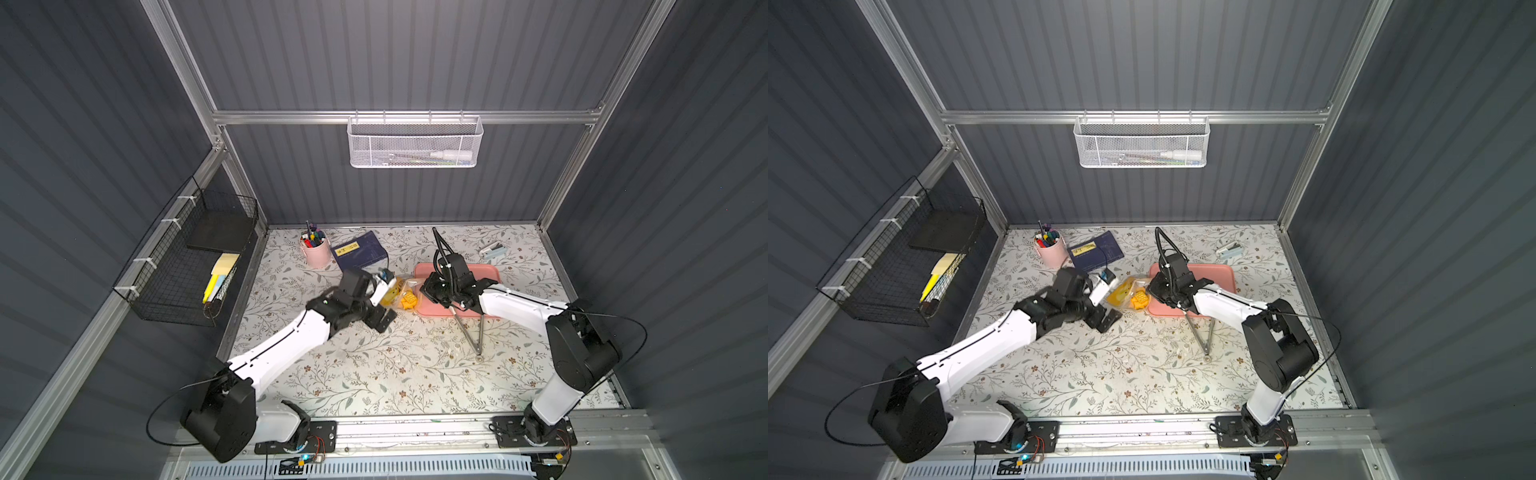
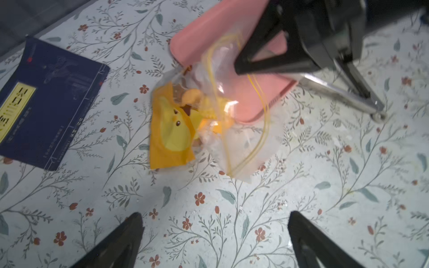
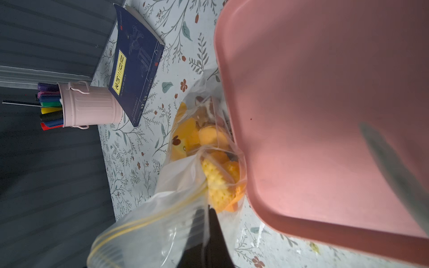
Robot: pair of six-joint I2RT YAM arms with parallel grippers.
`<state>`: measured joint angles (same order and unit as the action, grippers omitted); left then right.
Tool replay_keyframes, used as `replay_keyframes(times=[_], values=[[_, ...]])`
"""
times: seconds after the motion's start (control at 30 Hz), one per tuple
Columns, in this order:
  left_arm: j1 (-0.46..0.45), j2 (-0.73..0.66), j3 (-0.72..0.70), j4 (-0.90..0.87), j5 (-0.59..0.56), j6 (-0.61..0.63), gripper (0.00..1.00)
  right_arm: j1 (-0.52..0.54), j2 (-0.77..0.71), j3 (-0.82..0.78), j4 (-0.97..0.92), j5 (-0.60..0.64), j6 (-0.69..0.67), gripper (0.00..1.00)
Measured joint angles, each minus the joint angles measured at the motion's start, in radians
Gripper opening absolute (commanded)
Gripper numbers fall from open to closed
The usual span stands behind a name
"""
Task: Put the cookies into a resealable bag to prevent moisture
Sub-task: Adjust the ziploc bag at the center of the board.
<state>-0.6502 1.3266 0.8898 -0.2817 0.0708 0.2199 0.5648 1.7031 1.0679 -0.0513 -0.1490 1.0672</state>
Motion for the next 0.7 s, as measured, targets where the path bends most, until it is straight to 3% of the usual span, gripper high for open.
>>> replay_keyframes(times=[0.23,0.47,0.53,0.6,0.7], values=[[-0.062,0.071,-0.053,0.273,-0.131,0.209,0.99,0.0,0.0,0.0,0.003,-0.002,0.007,0.0],[-0.082,0.192,-0.066,0.418,-0.157,0.322,0.97,0.0,0.0,0.002,0.009,-0.014,0.007,0.0],[-0.082,0.211,-0.066,0.433,-0.157,0.34,0.83,0.0,0.0,0.007,0.012,-0.022,0.007,0.0],[-0.082,0.223,-0.066,0.442,-0.157,0.352,0.58,0.0,0.0,0.011,0.022,-0.031,0.007,0.02],[-0.082,0.238,-0.061,0.44,-0.157,0.369,0.19,-0.002,0.0,0.013,0.039,-0.053,-0.001,0.15]])
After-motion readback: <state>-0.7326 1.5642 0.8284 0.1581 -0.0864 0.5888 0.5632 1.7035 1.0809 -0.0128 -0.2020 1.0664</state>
